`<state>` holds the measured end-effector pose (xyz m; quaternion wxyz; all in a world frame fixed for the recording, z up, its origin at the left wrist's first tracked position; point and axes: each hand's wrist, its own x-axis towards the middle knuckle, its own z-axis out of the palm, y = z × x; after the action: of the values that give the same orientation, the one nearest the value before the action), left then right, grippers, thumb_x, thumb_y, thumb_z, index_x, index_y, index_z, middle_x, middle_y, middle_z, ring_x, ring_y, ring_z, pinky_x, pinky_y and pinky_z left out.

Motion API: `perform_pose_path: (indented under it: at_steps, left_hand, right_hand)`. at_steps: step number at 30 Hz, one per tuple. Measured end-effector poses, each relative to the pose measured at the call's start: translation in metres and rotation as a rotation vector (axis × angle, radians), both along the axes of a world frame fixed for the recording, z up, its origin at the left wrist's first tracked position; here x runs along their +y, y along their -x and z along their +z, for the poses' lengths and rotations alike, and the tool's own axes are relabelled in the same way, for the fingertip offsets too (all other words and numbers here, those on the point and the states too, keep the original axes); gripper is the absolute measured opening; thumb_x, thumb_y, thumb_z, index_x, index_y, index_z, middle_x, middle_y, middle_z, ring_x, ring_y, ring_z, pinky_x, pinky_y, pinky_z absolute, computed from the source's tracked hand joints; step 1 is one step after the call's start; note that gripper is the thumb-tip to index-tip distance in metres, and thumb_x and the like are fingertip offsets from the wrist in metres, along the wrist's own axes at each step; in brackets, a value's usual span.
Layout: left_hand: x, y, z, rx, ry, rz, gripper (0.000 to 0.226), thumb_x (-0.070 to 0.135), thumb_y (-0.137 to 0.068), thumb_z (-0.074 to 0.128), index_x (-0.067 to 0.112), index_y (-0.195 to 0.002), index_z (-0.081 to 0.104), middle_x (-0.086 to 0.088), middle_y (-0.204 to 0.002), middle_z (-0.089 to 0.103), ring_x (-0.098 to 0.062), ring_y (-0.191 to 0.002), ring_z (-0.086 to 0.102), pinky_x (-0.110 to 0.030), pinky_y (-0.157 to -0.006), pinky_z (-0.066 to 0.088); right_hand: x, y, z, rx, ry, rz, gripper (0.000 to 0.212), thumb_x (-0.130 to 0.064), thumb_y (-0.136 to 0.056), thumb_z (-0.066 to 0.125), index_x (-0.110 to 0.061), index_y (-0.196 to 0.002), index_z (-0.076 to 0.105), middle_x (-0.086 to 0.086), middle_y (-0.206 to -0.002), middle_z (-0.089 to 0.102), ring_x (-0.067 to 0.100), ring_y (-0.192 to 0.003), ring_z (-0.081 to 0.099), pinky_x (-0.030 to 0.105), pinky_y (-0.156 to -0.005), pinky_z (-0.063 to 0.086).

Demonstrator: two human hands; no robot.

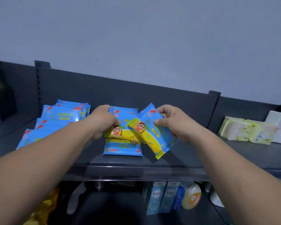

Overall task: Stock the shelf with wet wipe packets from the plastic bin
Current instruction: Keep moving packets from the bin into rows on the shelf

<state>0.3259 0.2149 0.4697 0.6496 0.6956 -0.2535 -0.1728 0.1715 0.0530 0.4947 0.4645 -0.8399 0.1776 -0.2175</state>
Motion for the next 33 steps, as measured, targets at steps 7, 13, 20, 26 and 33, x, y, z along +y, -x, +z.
perform_pose_path:
  at_steps: [7,13,20,26,33]
  left_hand:
    - [0.001,-0.02,-0.015,0.233,-0.012,0.018,0.024,-0.018,-0.079,0.048,0.004,-0.085,0.055,-0.024,-0.104,0.058,-0.038,-0.093,0.059,-0.044,-0.072,0.053]
    - [0.003,-0.022,-0.02,0.375,0.042,-0.085,0.044,0.012,-0.061,0.056,0.002,-0.104,0.059,-0.02,-0.101,0.066,-0.035,-0.09,0.067,-0.046,-0.083,0.052]
    - [0.01,-0.022,-0.032,0.093,-0.219,-0.128,0.024,-0.005,-0.073,0.074,0.012,-0.079,0.058,0.001,-0.069,0.067,-0.01,-0.066,0.063,-0.015,-0.053,0.047]
    - [0.01,-0.023,-0.034,0.122,-0.27,-0.106,0.031,-0.007,-0.073,0.075,0.01,-0.091,0.056,-0.006,-0.084,0.067,-0.017,-0.079,0.06,-0.027,-0.067,0.047]
    - [0.005,-0.026,-0.043,0.163,-0.237,-0.124,0.067,-0.013,-0.068,0.072,0.012,-0.123,0.043,-0.016,-0.112,0.061,-0.03,-0.104,0.06,-0.039,-0.092,0.052]
  right_hand:
    - [0.019,-0.042,-0.011,0.198,0.279,0.16,0.019,-0.005,-0.082,0.068,-0.017,-0.096,0.064,0.016,-0.101,0.069,0.017,-0.077,0.061,0.044,-0.082,0.055]
    - [0.032,-0.066,-0.026,0.222,0.423,0.146,0.026,-0.011,-0.083,0.069,-0.029,-0.101,0.063,-0.008,-0.089,0.058,0.008,-0.07,0.057,0.027,-0.072,0.051]
    - [0.035,-0.072,-0.05,0.121,0.41,0.112,0.03,-0.024,-0.074,0.08,-0.032,-0.095,0.06,-0.011,-0.096,0.06,0.008,-0.091,0.058,0.026,-0.085,0.05]
    - [0.016,-0.05,-0.056,0.174,-0.077,-0.005,0.044,-0.035,-0.079,0.076,-0.03,-0.114,0.05,-0.011,-0.11,0.063,0.007,-0.094,0.065,0.03,-0.084,0.054]
    - [0.01,-0.046,-0.076,0.283,-0.288,0.012,0.074,-0.029,-0.073,0.08,-0.028,-0.136,0.042,-0.006,-0.118,0.065,0.013,-0.105,0.063,0.032,-0.097,0.047]
